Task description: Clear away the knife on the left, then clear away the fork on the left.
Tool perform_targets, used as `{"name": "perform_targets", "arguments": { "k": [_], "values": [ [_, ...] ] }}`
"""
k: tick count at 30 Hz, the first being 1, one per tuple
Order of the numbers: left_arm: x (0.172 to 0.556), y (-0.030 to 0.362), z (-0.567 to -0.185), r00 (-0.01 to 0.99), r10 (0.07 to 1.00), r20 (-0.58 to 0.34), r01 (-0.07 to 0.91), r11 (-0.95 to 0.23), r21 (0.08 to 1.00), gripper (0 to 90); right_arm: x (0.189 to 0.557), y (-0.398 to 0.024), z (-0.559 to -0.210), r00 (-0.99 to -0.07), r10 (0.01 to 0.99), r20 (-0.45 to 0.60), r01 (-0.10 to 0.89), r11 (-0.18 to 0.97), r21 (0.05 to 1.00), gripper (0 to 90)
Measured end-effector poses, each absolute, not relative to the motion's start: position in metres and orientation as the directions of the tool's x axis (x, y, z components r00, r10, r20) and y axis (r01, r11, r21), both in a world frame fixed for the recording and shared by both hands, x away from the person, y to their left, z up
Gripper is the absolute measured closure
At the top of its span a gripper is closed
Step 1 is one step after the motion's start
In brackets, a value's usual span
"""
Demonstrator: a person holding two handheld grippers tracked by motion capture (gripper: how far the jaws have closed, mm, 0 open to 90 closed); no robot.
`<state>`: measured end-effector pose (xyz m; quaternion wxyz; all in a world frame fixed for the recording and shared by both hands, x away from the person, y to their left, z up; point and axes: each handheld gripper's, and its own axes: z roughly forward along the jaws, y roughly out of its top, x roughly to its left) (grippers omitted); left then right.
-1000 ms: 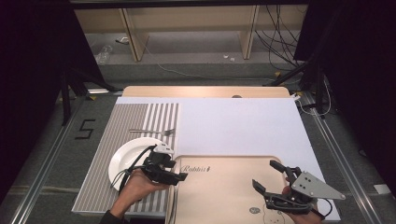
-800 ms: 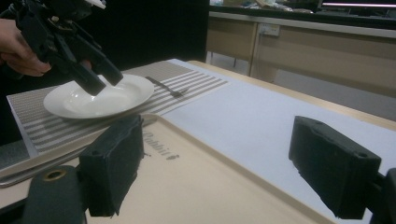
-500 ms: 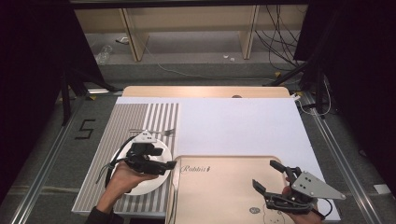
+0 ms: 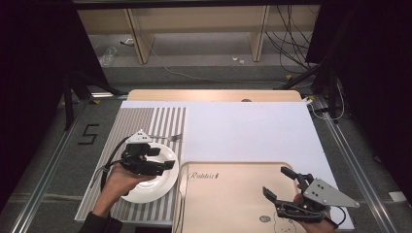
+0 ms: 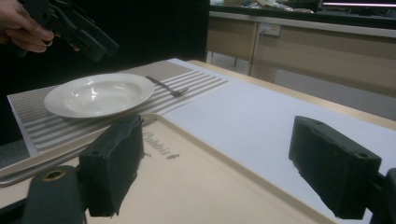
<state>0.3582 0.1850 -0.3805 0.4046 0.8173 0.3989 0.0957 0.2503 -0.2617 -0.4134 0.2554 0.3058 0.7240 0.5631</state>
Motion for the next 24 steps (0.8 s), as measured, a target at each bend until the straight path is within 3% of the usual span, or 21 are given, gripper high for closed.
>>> {"name": "perform_targets", "arguments": {
  "k": [24],
  "values": [
    [0.37, 0.223, -0.376, 0.607, 0.786, -0.121, 0.566, -0.321, 0.759, 22.9, 0.251, -0.262, -0.414, -0.682, 0.731, -0.022, 0.156, 0.175, 0.972, 18.6]
  ]
}}
